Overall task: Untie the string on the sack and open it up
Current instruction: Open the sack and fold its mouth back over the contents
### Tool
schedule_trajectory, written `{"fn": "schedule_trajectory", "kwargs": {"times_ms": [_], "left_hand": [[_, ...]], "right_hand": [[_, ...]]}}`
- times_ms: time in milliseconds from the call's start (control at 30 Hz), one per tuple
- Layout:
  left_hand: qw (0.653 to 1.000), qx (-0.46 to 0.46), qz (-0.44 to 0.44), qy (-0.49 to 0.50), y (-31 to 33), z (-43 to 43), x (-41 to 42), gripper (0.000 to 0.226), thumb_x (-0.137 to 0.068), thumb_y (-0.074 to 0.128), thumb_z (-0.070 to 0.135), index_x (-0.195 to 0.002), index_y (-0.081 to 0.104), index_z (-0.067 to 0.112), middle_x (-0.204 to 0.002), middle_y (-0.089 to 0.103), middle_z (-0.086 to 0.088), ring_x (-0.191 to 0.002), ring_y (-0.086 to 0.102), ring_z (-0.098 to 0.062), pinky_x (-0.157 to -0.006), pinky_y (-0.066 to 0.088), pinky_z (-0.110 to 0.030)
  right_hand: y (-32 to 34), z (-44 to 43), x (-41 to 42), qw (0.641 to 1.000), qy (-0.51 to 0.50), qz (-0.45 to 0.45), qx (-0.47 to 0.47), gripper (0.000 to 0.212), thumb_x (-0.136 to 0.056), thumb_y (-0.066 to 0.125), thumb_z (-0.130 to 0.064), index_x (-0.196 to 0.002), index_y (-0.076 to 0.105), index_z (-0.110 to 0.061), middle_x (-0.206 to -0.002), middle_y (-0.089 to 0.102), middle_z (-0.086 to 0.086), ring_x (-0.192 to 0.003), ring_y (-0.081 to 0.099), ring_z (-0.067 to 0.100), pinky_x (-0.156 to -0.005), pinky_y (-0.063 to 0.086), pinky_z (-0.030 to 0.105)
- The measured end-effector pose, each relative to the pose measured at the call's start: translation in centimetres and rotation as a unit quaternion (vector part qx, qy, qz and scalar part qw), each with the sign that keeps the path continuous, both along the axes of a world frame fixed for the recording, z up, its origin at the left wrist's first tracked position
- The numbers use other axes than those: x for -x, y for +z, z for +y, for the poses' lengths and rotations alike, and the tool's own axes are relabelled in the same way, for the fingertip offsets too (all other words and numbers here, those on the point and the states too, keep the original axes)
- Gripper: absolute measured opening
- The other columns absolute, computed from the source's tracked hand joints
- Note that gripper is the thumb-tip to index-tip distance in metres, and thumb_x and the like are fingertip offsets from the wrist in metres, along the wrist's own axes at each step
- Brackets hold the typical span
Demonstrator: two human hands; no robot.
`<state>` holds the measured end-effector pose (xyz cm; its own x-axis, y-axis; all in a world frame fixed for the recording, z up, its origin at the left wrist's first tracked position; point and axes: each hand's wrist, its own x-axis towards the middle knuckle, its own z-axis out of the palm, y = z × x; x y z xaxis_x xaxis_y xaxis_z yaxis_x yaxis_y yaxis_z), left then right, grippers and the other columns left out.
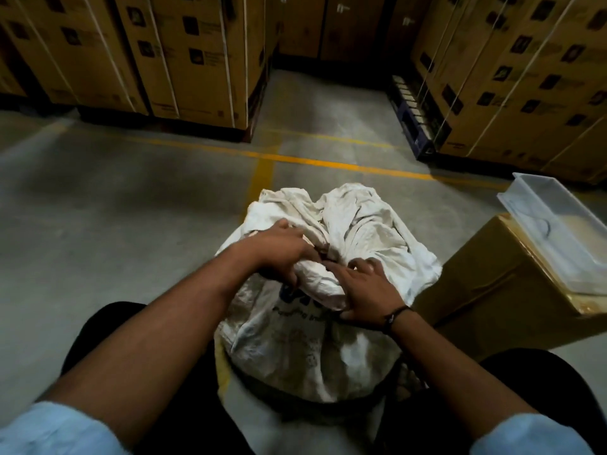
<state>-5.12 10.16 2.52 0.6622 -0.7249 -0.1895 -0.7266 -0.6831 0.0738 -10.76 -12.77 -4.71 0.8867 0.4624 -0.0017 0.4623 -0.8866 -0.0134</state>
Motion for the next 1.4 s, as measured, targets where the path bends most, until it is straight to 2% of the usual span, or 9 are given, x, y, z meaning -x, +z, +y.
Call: {"fn": "schedule_trajectory", "kwargs": {"times_ms": [133, 267, 467, 700, 867, 1000, 1167, 1267, 1400], "left_hand": [[0.999, 0.019, 0.044, 0.018, 1.0, 4.0, -1.0, 0.054, -0.064, 0.079, 0.050, -0.116, 0.063, 0.048, -0.111, 0.059, 0.018, -0.117, 0.040, -0.011, -0.100, 0.028, -0.042], [0.988, 0.096, 0.085, 0.080, 1.5, 7.2, -0.9, 0.044, -0.067, 0.086, 0.037, -0.109, 0.072, 0.039, -0.109, 0.064, 0.012, -0.110, 0.047, -0.007, -0.105, 0.030, -0.042], [0.978, 0.141, 0.127, 0.083, 1.8, 6.4, 0.2, 0.039, -0.071, 0.086, 0.028, -0.108, 0.074, 0.034, -0.108, 0.066, 0.009, -0.107, 0.056, -0.009, -0.096, 0.037, -0.030], [0.983, 0.120, 0.087, 0.104, 1.2, 6.5, 0.1, 0.046, -0.074, 0.082, 0.042, -0.117, 0.067, 0.043, -0.104, 0.055, 0.019, -0.107, 0.042, -0.001, -0.106, 0.030, -0.041], [0.989, 0.097, 0.059, 0.097, 1.0, 6.4, -0.3, 0.048, -0.082, 0.069, 0.057, -0.128, 0.059, 0.046, -0.114, 0.055, 0.013, -0.117, 0.042, -0.009, -0.103, 0.024, -0.038], [0.993, 0.067, 0.014, 0.094, 0.1, 5.5, 0.1, 0.041, -0.087, 0.064, 0.052, -0.126, 0.055, 0.045, -0.113, 0.059, 0.015, -0.115, 0.041, -0.008, -0.098, 0.023, -0.040], [0.991, -0.018, -0.098, 0.093, -0.6, 4.5, 0.5, 0.035, -0.086, 0.057, 0.038, -0.121, 0.051, 0.038, -0.116, 0.058, 0.017, -0.115, 0.045, -0.014, -0.093, 0.027, -0.042], [0.986, -0.020, -0.123, 0.106, -0.8, 4.3, 0.6, 0.041, -0.082, 0.058, 0.029, -0.121, 0.052, 0.041, -0.117, 0.059, 0.018, -0.115, 0.045, -0.013, -0.093, 0.028, -0.041], [0.986, -0.043, -0.119, 0.104, 0.2, 2.0, 1.8, 0.048, -0.078, 0.064, 0.034, -0.124, 0.052, 0.039, -0.126, 0.058, 0.014, -0.118, 0.048, -0.015, -0.094, 0.026, -0.042]], "right_hand": [[-0.6, -1.4, -0.1, 0.996, -0.020, 0.037, 0.076, 0.094, -0.056, 0.064, -0.078, -0.134, 0.042, -0.030, -0.120, 0.061, -0.009, -0.128, 0.040, 0.019, -0.114, 0.007, 0.054], [0.2, -0.3, 1.0, 0.997, -0.017, 0.040, 0.070, 0.138, -0.039, 0.042, -0.103, -0.150, 0.020, -0.024, -0.136, 0.050, -0.002, -0.133, 0.035, 0.027, -0.114, 0.000, 0.065], [-0.6, 2.9, 2.3, 0.998, 0.022, -0.022, 0.046, 0.151, -0.046, 0.069, -0.082, -0.155, -0.012, -0.017, -0.145, 0.040, 0.004, -0.137, 0.037, 0.029, -0.114, 0.013, 0.065], [0.3, 1.9, 0.4, 0.988, -0.028, -0.148, -0.039, 0.062, -0.069, 0.059, -0.028, -0.128, 0.049, -0.011, -0.085, 0.067, 0.009, -0.060, 0.065, 0.032, -0.051, 0.049, 0.037], [4.9, 0.0, -0.7, 0.939, 0.095, -0.325, -0.060, 0.023, -0.090, 0.051, -0.011, -0.106, 0.067, -0.005, -0.105, 0.070, 0.015, -0.091, 0.067, 0.033, -0.076, 0.054, 0.042], [4.3, 0.7, -0.1, 0.974, 0.046, -0.212, -0.070, 0.046, -0.077, 0.053, -0.014, -0.123, 0.055, -0.010, -0.086, 0.067, 0.011, -0.067, 0.064, 0.033, -0.050, 0.048, 0.035], [5.0, 1.5, 0.9, 1.000, -0.028, -0.002, 0.013, 0.098, -0.066, 0.040, -0.054, -0.151, 0.022, -0.007, -0.128, 0.045, 0.014, -0.111, 0.046, 0.033, -0.093, 0.038, 0.044], [5.3, 1.1, 1.1, 0.991, 0.015, 0.117, -0.060, 0.080, -0.067, 0.065, -0.043, -0.137, 0.045, -0.013, -0.118, 0.053, 0.012, -0.106, 0.051, 0.029, -0.087, 0.041, 0.035], [5.3, 0.4, 0.6, 0.998, -0.005, 0.046, -0.045, 0.035, -0.071, 0.069, -0.026, -0.102, 0.062, -0.012, -0.099, 0.064, 0.010, -0.092, 0.062, 0.031, -0.071, 0.051, 0.036]]}}
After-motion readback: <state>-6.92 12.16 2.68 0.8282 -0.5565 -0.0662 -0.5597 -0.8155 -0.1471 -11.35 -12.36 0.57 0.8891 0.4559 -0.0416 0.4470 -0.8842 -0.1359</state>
